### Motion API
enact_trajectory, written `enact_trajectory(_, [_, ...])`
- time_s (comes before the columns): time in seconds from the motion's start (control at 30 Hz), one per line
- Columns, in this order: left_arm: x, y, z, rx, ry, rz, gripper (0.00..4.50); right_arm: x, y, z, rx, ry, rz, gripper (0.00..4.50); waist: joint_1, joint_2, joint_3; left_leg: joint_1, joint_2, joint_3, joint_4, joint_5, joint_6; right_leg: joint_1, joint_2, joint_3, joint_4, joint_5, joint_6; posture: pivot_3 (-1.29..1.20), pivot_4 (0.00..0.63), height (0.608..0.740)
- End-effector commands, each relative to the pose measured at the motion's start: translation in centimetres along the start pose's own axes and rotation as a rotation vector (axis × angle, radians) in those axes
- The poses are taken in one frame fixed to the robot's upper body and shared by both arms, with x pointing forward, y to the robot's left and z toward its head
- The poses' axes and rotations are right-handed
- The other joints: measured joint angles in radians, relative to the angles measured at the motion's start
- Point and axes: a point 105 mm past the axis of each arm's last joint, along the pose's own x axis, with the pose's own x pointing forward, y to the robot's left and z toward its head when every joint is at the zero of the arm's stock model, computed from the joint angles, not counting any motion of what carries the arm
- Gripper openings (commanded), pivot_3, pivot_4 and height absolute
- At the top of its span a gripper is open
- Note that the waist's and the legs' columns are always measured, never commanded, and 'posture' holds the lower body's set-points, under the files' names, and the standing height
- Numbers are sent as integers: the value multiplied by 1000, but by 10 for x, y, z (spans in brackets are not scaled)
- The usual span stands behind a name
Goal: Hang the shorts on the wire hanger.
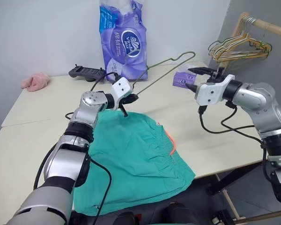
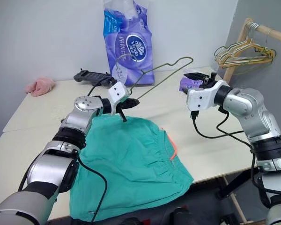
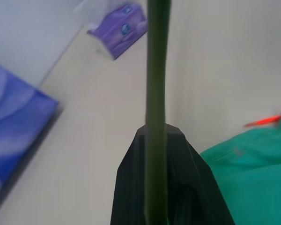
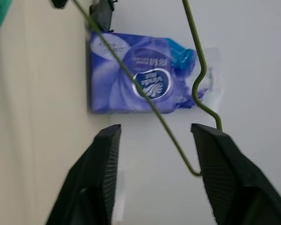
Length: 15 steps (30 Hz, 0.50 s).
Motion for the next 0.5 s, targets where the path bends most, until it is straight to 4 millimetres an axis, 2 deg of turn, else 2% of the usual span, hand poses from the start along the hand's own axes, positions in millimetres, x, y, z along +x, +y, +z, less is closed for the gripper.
enact_trajectory(0.03, [-10,26,13,239,22,107,0,-9,-19,3,5,31,-42,3813,0,0,0,0,0,0,0,0,0,-1,0,0,0,0,0,-72,17,740])
enact_trajectory(0.13, [-11,30,12,383,58,132,0,-5,-25,1,8,80,-49,3813,5,0,0,-1,0,0,0,0,0,-2,0,0,1,0,0,-76,19,740])
enact_trajectory(0.2, [-9,26,14,425,43,129,0,1,-24,-1,19,117,-44,3813,8,0,0,-2,0,0,0,0,0,-2,0,0,1,0,0,-76,19,740])
enact_trajectory(0.4, [-2,2,18,556,-13,70,0,17,-5,-14,62,192,1,3813,11,-1,-1,-2,0,1,0,0,0,-3,-1,0,1,0,0,-60,19,740])
enact_trajectory(0.5, [-1,-4,20,565,-33,62,0,23,7,-22,75,217,42,3813,14,-1,-1,-3,0,1,0,0,0,-4,-1,0,2,0,0,-50,19,740])
